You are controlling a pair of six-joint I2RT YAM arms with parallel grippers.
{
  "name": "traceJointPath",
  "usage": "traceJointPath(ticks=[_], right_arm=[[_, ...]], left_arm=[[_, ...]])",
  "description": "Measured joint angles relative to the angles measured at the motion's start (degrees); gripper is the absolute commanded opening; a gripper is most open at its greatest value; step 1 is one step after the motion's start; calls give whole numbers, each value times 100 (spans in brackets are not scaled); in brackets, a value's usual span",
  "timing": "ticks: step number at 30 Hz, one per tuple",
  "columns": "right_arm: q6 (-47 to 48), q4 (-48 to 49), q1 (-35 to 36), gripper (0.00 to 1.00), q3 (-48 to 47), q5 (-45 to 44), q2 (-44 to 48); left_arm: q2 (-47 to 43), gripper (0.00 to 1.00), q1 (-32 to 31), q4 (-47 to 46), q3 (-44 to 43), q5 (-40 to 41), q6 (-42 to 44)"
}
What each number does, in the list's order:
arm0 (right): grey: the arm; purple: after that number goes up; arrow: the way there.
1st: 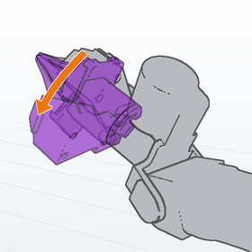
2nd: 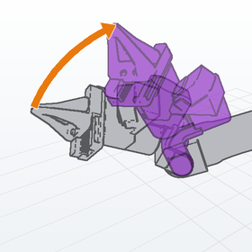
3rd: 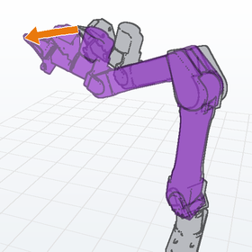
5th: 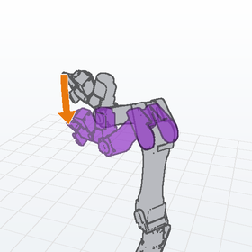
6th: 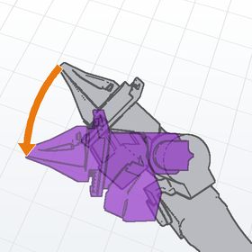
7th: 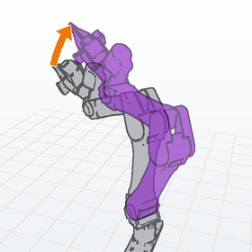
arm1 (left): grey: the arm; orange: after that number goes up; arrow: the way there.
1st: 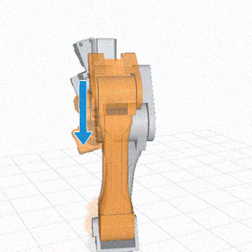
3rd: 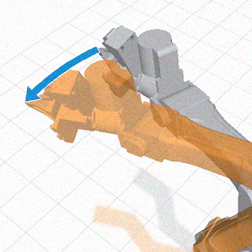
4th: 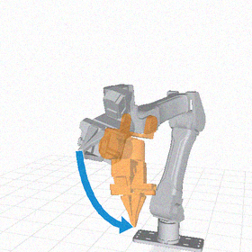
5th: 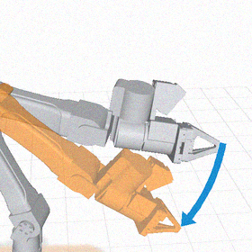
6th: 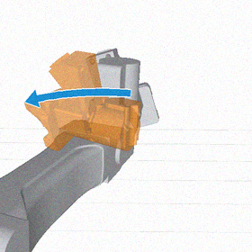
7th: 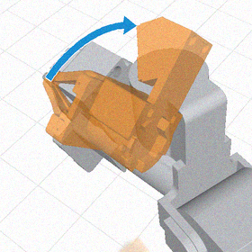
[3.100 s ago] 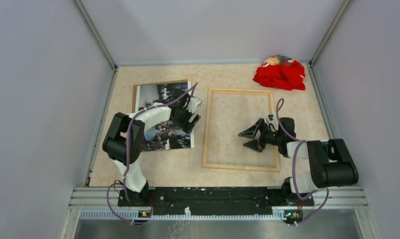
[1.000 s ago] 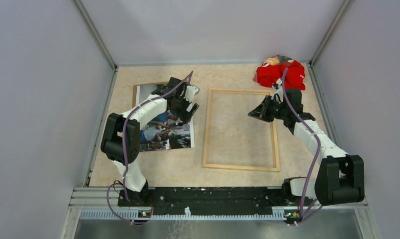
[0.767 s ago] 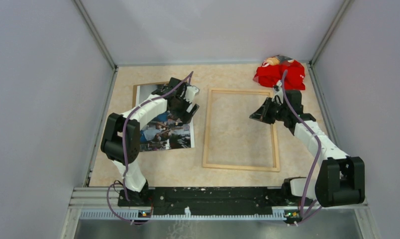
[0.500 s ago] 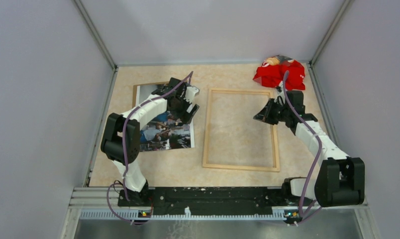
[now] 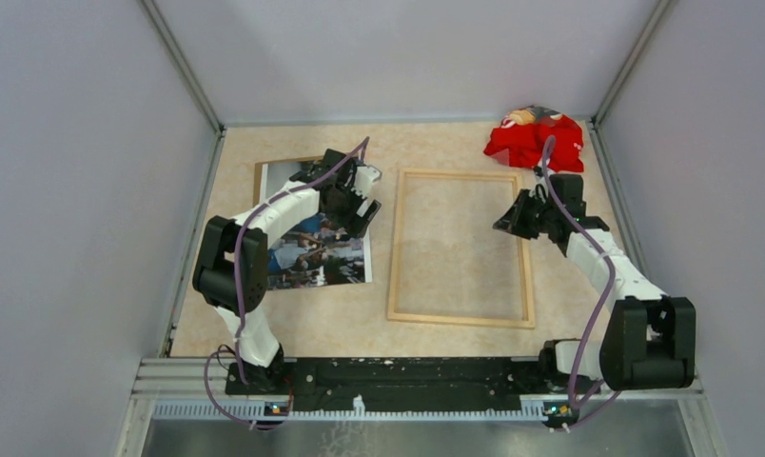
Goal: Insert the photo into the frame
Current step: Place the photo frame item in the photo frame.
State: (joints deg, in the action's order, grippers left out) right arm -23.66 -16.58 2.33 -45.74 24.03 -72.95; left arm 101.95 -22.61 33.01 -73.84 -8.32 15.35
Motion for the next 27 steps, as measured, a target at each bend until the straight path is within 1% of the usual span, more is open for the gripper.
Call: traceJointPath(ticks=[6,13,22,27], right_arm=[[66,-63,-151,0,0,-114,0],[107,-59,-173,0,0,-142,-9],[334,-170,-177,0,-199,33,-599],[476,-306,-177,0,-387,107,-702]], left_arm=[[0,98,0,0,22,-2,0],[0,98,0,0,46,-26,0],[0,98,0,-2,70,-85,2],[0,98,0,-2,120,-107,2]])
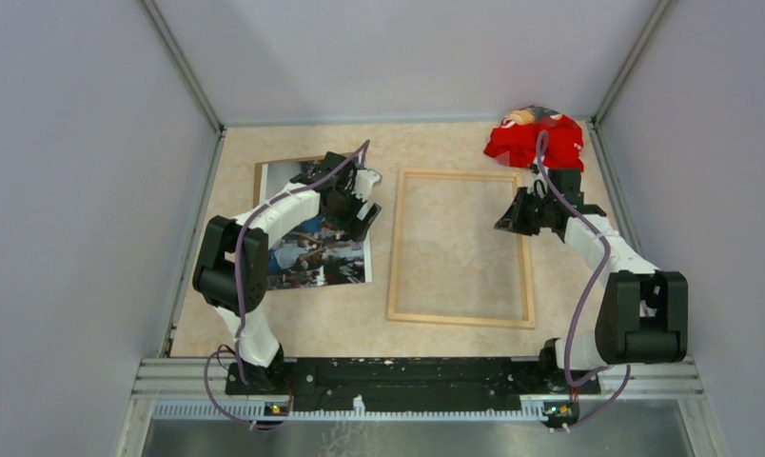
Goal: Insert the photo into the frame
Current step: Place the photo frame item in the photo frame.
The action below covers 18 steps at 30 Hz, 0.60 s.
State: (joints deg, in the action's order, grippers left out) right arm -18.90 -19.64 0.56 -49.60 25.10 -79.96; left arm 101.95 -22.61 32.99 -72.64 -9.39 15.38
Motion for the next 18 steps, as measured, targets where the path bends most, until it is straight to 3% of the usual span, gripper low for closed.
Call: traceJointPath(ticks=[18], right_arm=[[387,-581,-157,0,-640,181,-334]], left_arm=[[0,98,-42,-2,22,-26,0]])
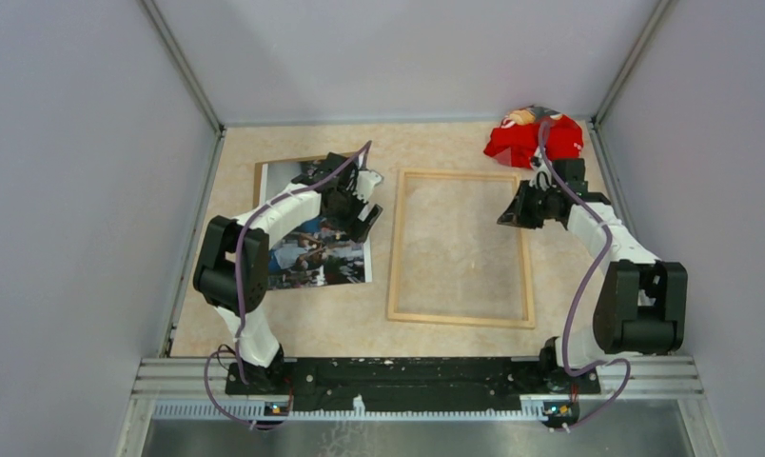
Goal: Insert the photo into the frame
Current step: Place the photo frame item in the photo frame.
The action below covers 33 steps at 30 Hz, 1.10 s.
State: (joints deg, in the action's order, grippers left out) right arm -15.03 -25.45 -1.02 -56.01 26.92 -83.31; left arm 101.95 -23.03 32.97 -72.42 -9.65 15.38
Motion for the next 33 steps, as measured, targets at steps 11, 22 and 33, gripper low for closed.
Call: traceJointPath(ticks=[11,22,33], right_arm=[[-442,409,-72,0,297,470,72],[-2041,2253,-179,0,1257,1696,933],[-2927,3276,-179,0,1696,2055,1019]], left_arm=[[11,96,-249,-101,208,-442,-72],[323,82,-461,-234,236,-1351,-442],[485,62,-442,-389,223,-1550,-544]])
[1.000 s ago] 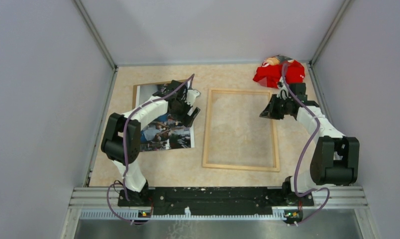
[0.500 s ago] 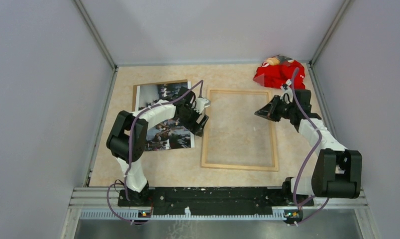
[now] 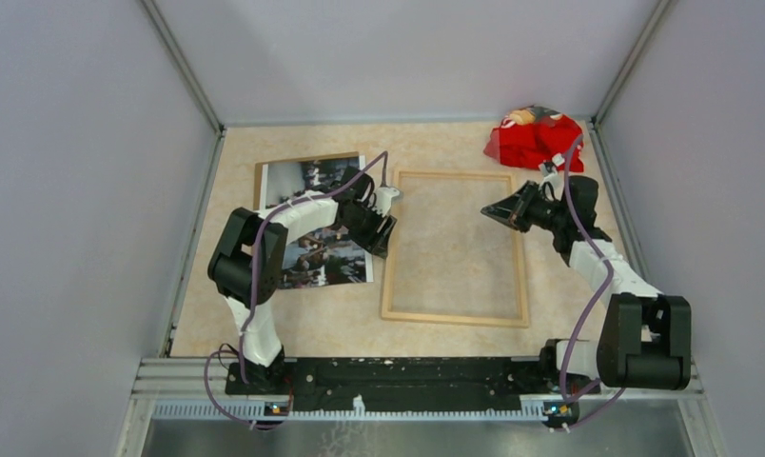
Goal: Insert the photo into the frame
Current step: Place the photo frame item in the photo frame.
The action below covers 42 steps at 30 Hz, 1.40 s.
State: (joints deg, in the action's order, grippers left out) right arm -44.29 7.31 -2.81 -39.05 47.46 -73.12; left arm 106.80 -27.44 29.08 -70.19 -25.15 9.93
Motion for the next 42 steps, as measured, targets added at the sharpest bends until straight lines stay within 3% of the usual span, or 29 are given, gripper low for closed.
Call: traceJointPath(ticks=[20,42], right_arm=[[-1552,678,2,0,39,7,-66],[-2164,483,354,0,-9,-918,107]], left_arm=[[24,47,-4,-28,2,-125,7],[24,37,-4,-105,68,-251,7]])
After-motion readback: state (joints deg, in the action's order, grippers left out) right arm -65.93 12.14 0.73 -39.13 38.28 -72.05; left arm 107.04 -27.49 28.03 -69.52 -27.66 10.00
